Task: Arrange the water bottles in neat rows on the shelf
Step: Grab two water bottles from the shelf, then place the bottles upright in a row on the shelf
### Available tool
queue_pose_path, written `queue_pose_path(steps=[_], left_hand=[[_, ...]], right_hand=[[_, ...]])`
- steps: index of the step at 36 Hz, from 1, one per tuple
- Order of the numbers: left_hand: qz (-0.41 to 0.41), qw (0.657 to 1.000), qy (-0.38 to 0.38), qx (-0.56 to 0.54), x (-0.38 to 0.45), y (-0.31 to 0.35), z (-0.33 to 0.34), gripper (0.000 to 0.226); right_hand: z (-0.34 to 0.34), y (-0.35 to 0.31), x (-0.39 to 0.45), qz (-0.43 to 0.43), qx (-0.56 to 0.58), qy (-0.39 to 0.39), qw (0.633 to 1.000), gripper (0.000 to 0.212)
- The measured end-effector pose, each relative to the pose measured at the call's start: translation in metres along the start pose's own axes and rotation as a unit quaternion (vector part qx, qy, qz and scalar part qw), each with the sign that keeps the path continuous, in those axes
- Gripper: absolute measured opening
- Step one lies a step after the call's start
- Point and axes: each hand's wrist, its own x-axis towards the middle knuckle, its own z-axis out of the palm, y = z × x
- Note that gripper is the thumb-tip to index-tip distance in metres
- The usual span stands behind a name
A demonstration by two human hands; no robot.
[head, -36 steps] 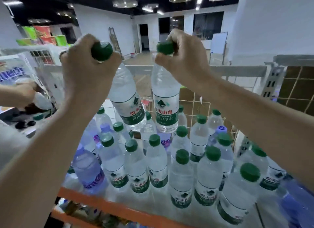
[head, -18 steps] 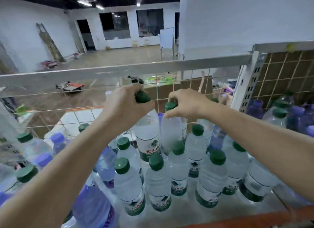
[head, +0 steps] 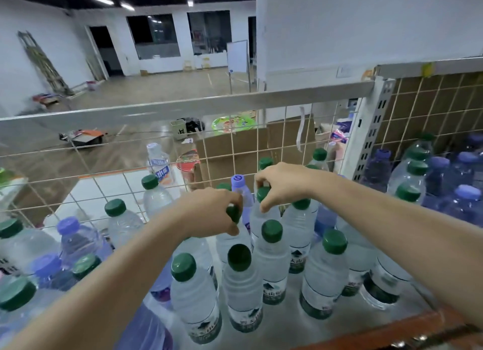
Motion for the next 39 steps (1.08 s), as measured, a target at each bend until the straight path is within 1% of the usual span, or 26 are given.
queue_pose_path(steps=[5,8,10,12,14,16,19,21,23,25,27,29,32,35,37,39], left_hand=[[-0.009,0.999,-0.031,0.04,0.002,0.007,-0.001,0.022],[-0.017,0.997,-0.052,0.056,0.004,0.01,-0.002,0.022],[-0.022,0.995,-0.064,0.069,0.005,0.012,-0.003,0.023],[-0.028,0.993,-0.079,0.082,0.006,0.014,-0.007,0.027],[-0.032,0.991,-0.095,0.085,0.007,0.017,-0.01,0.029],[-0.036,0.991,-0.101,0.086,0.008,0.017,-0.012,0.026],[-0.035,0.992,-0.075,0.096,0.014,0.018,-0.022,0.021],[-0.04,0.995,-0.024,0.086,0.023,0.018,-0.031,0.025],[-0.054,0.996,0.042,0.055,0.034,0.019,-0.039,0.02],[-0.064,0.994,0.083,0.029,0.047,0.018,-0.043,0.015],[-0.073,0.994,0.086,0.014,0.064,0.015,-0.043,0.013],[-0.091,0.993,0.068,0.007,0.08,0.01,-0.041,0.013],[-0.118,0.993,0.027,0.012,0.099,0.007,-0.033,0.029],[-0.123,0.99,-0.017,0.06,0.113,0.006,-0.025,0.043],[-0.124,0.989,-0.044,0.071,0.119,0.007,-0.022,0.045],[-0.122,0.988,-0.072,0.058,0.123,0.009,-0.019,0.041]], right_hand=[[0.001,0.005,0.004,-0.01,0.055,-0.032,0.998,0.033],[0.0,0.007,0.005,-0.018,0.036,-0.036,0.999,0.034],[-0.006,0.01,0.002,-0.021,0.037,-0.049,0.998,0.039],[-0.017,0.016,-0.002,-0.024,0.068,-0.066,0.995,0.046],[-0.03,0.023,-0.007,-0.03,0.094,-0.062,0.993,0.045],[-0.043,0.03,-0.012,-0.031,0.11,-0.04,0.993,0.038],[-0.061,0.045,-0.021,-0.021,0.113,0.013,0.993,0.024],[-0.072,0.058,-0.026,0.002,0.099,0.048,0.994,0.017],[-0.079,0.072,-0.03,0.028,0.074,0.077,0.994,0.011],[-0.079,0.089,-0.029,0.061,0.038,0.083,0.994,0.01],[-0.074,0.107,-0.025,0.095,0.013,0.06,0.994,0.015],[-0.067,0.121,-0.02,0.121,0.007,0.017,0.992,0.023],[-0.056,0.132,-0.015,0.138,0.007,-0.048,0.989,0.034],[-0.044,0.138,-0.008,0.142,-0.003,-0.093,0.985,0.042],[-0.037,0.141,-0.005,0.152,-0.004,-0.124,0.981,0.046],[-0.032,0.143,-0.003,0.161,-0.002,-0.149,0.976,0.047]])
